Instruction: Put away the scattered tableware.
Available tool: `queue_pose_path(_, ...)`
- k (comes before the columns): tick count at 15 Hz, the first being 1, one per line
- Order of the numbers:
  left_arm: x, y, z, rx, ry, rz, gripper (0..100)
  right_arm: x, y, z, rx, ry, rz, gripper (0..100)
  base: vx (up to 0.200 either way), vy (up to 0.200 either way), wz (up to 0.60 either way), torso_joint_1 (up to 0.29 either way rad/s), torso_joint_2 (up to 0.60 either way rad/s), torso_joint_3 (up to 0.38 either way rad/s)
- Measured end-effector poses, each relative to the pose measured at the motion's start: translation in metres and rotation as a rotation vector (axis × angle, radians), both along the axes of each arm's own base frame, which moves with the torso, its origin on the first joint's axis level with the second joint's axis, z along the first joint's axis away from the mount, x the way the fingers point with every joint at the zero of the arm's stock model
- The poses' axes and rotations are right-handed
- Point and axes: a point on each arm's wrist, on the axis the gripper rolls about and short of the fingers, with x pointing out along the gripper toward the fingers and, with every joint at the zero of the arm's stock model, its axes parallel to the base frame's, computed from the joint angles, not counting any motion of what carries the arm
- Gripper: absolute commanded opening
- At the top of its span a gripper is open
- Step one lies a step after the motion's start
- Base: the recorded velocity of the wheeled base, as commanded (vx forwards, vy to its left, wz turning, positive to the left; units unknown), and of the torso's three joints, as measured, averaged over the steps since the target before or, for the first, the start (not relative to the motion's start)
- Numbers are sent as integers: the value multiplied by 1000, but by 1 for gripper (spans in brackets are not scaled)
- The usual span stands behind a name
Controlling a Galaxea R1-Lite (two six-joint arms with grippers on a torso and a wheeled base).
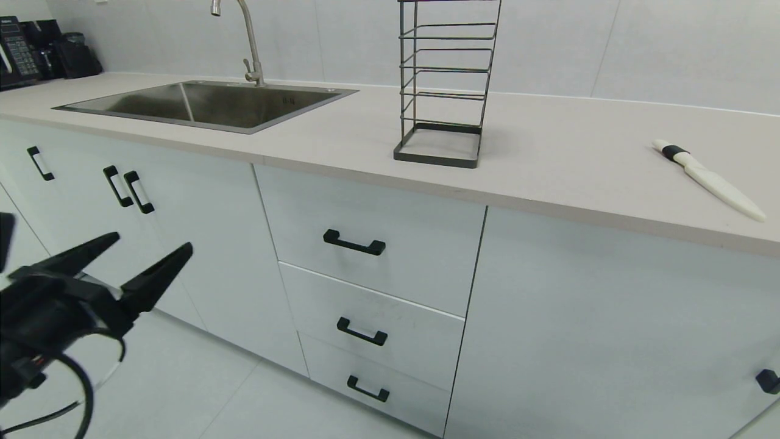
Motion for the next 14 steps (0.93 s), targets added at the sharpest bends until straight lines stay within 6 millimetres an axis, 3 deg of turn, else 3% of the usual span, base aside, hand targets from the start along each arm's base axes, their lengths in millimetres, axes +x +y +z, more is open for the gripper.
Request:
queue_pose_path(3, -49, 12, 12, 12, -173, 60, 100, 0, 0, 0, 0, -1, 0, 100, 0, 0, 0, 0, 0, 0)
queue_pose_path(5, -78, 15, 10, 47, -266, 86, 100, 0, 0, 0, 0, -1, 0, 100, 0, 0, 0, 0, 0, 0)
queue_pose_path(9, -127, 14, -15, 90, -361, 102, 100, 0, 0, 0, 0, -1, 1, 100, 0, 0, 0, 0, 0, 0)
queue_pose_path(14, -152, 14, -60, 78, -227, 141, 100, 0, 0, 0, 0, -2, 1, 100, 0, 0, 0, 0, 0, 0)
